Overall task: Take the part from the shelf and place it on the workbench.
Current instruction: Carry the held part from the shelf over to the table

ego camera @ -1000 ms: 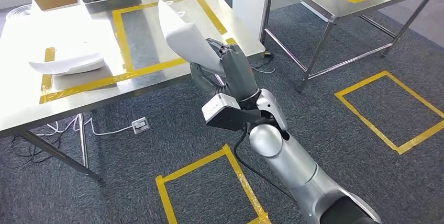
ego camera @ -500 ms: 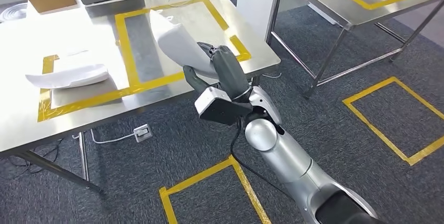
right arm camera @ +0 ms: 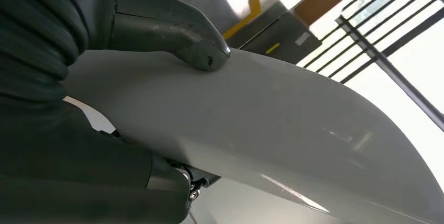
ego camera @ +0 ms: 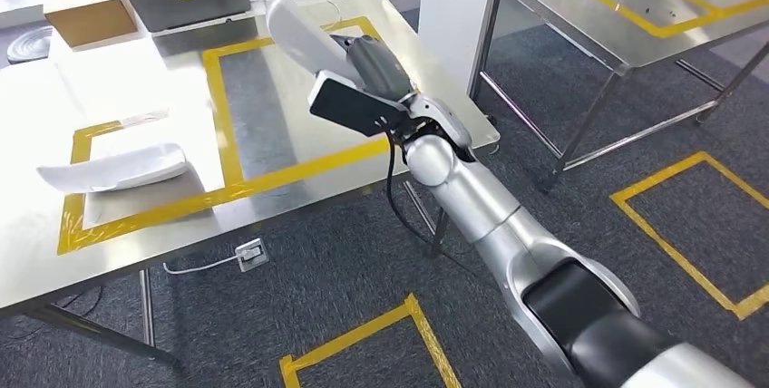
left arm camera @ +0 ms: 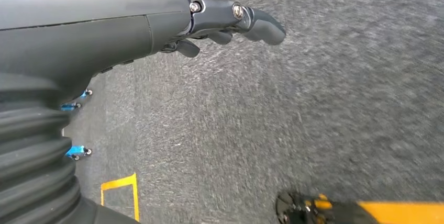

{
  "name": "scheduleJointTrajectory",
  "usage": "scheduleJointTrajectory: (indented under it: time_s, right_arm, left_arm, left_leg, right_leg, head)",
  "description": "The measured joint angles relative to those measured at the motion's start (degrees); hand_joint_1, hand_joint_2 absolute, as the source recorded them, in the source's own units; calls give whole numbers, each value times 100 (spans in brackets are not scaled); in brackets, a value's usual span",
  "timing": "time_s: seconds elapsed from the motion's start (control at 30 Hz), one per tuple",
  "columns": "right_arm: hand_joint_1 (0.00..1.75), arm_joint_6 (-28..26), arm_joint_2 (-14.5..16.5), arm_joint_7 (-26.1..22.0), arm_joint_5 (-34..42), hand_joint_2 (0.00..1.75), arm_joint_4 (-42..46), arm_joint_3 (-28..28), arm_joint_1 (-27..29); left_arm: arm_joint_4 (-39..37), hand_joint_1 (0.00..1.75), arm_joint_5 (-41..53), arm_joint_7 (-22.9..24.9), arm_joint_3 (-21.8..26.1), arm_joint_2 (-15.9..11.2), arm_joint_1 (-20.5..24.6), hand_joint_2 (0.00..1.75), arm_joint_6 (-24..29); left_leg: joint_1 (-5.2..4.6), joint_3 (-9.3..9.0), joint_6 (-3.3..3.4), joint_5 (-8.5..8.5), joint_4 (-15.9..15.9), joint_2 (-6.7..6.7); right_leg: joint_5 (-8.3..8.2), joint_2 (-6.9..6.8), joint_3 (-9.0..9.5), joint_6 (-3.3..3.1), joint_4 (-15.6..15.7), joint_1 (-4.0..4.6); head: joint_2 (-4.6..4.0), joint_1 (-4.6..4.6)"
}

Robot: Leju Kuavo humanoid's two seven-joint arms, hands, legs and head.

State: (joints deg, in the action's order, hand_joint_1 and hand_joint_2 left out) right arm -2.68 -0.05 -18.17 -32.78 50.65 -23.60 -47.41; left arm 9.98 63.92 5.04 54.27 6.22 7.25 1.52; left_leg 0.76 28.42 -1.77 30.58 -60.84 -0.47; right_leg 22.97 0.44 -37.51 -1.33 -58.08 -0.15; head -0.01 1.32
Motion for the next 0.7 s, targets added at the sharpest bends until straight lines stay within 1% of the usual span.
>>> scheduleJointTrajectory:
  time_s: [0.03, 0.07, 0.1, 0.13, 0.17, 0.2, 0.23, 0.27, 0.33, 0.37, 0.4, 0.43, 0.47, 0.5, 0.53, 0.57, 0.6, 0.63, 0.67, 0.7]
  right_arm:
    - [175, 8, 31, 61, -53, 175, -206, -1, -149]
    - [175, 21, 70, 137, -114, 175, -408, -1, -284]
    - [175, 46, 104, 222, -181, 175, -618, -1, -413]
    - [175, 85, 142, 310, -246, 175, -838, -3, -526]
    - [175, 132, 175, 390, -298, 175, -1041, -4, -616]
    - [175, 193, 194, 470, -335, 175, -1229, -6, -693]
    - [175, 255, 210, 556, -358, 175, -1407, -7, -761]
    - [175, 313, 225, 636, -370, 175, -1570, -7, -826]
    - [175, 396, 263, 775, -398, 175, -1908, -7, -948]
    - [175, 419, 286, 832, -413, 175, -2059, -8, -997]
    - [175, 433, 305, 885, -427, 175, -2191, -8, -1034]
    - [175, 445, 325, 944, -431, 175, -2302, -9, -1075]
    - [175, 448, 335, 1012, -431, 175, -2396, -9, -1122]
    - [175, 454, 344, 1078, -431, 175, -2484, -9, -1176]
    - [175, 466, 354, 1153, -434, 175, -2579, -9, -1237]
    - [175, 482, 365, 1225, -440, 175, -2673, -9, -1283]
    - [175, 498, 376, 1283, -454, 175, -2759, -9, -1304]
    - [175, 509, 388, 1331, -477, 175, -2843, -9, -1303]
    - [175, 514, 397, 1365, -505, 175, -2914, -9, -1280]
    - [175, 513, 403, 1388, -541, 175, -2973, -9, -1248]
  left_arm:
    - [1, 0, 3, -1, -4, -2, 17, 175, -13]
    - [-1, 0, 14, -1, -8, -3, 35, 175, -29]
    - [-3, 0, 31, 2, -11, -1, 49, 175, -53]
    - [-5, 0, 55, 10, -18, -3, 58, 175, -76]
    - [-6, 0, 80, 26, -30, -8, 59, 175, -91]
    - [-6, 0, 102, 43, -44, -15, 55, 175, -109]
    - [-6, 0, 125, 63, -58, -24, 51, 175, -124]
    - [-6, 0, 140, 83, -70, -32, 49, 175, -137]
    - [-7, 0, 170, 123, -88, -44, 49, 175, -156]
    - [-8, 0, 181, 138, -96, -46, 52, 175, -161]
    - [-9, 0, 192, 150, -103, -48, 55, 175, -166]
    - [-10, 0, 200, 150, -106, -48, 66, 175, -168]
    - [-11, 0, 205, 140, -108, -45, 81, 175, -171]
    - [-11, 0, 207, 125, -110, -44, 95, 175, -173]
    - [-11, 0, 207, 107, -113, -45, 111, 175, -178]
    - [-11, 0, 207, 92, -114, -48, 126, 175, -185]
    - [-10, 0, 211, 84, -116, -56, 137, 175, -193]
    - [-10, 0, 223, 80, -121, -62, 148, 175, -199]
    - [-10, 0, 241, 75, -133, -65, 155, 175, -206]
    - [-11, 0, 260, 64, -151, -67, 158, 175, -216]
  left_leg:
    - [1, 91, -24, -7, -186, 6]
    - [4, 262, -38, 21, -474, 12]
    - [3, 497, -54, 100, -813, 14]
    - [3, 753, -65, 253, -1106, 16]
    - [2, 970, -64, 431, -1280, 16]
    - [1, 1120, -60, 564, -1305, 16]
    - [0, 1189, -47, 570, -1170, 17]
    - [0, 1196, -32, 391, -898, 18]
    - [-15, 1147, 7, -365, -196, 19]
    - [-28, 1115, 32, -666, 50, 16]
    - [-38, 1087, 62, -844, 191, 13]
    - [-44, 1054, 94, -842, 228, 11]
    - [-38, 985, 139, -822, 236, 7]
    - [-28, 919, 182, -803, 251, 9]
    - [-21, 853, 222, -776, 260, 12]
    - [-14, 788, 252, -749, 265, 13]
    - [-12, 738, 268, -701, 266, 14]
    - [-12, 688, 278, -651, 267, 11]
    - [-11, 632, 279, -598, 267, 3]
    - [-11, 566, 275, -544, 265, -7]
  right_leg:
    - [27, 1, 89, -45, 7, -6]
    - [58, 6, 170, -80, 13, -13]
    - [112, 8, 233, -102, 13, -12]
    - [174, 16, 296, -113, 13, -9]
    - [240, 24, 365, -113, 13, -7]
    - [312, 32, 447, -110, 12, -5]
    - [388, 37, 539, -103, 12, -4]
    - [467, 38, 638, -94, 12, -3]
    - [630, 45, 800, -64, 1, 4]
    - [717, 53, 859, -34, -5, 13]
    - [772, 64, 915, 1, -23, 21]
    - [797, 74, 962, 37, -48, 30]
    - [807, 72, 977, 68, -89, 30]
    - [781, 63, 953, 91, -204, 26]
    - [778, 49, 843, 115, -404, 21]
    - [816, 32, 662, 143, -694, 13]
    - [895, 18, 428, 171, -1036, 3]
    - [1037, 8, 165, 197, -1357, -8]
    - [1188, 0, -67, 215, -1575, -20]
    - [1284, -6, -233, 224, -1638, -30]
  head:
    - [1, -5]
    - [1, -13]
    - [1, -17]
    - [0, -20]
    - [0, -20]
    - [0, -19]
    - [0, -20]
    - [1, -20]
    - [1, -23]
    - [1, -26]
    - [1, -29]
    - [1, -27]
    - [1, -22]
    - [1, -16]
    - [1, -5]
    - [0, 0]
    - [0, 5]
    - [0, 9]
    - [0, 9]
    - [0, 10]
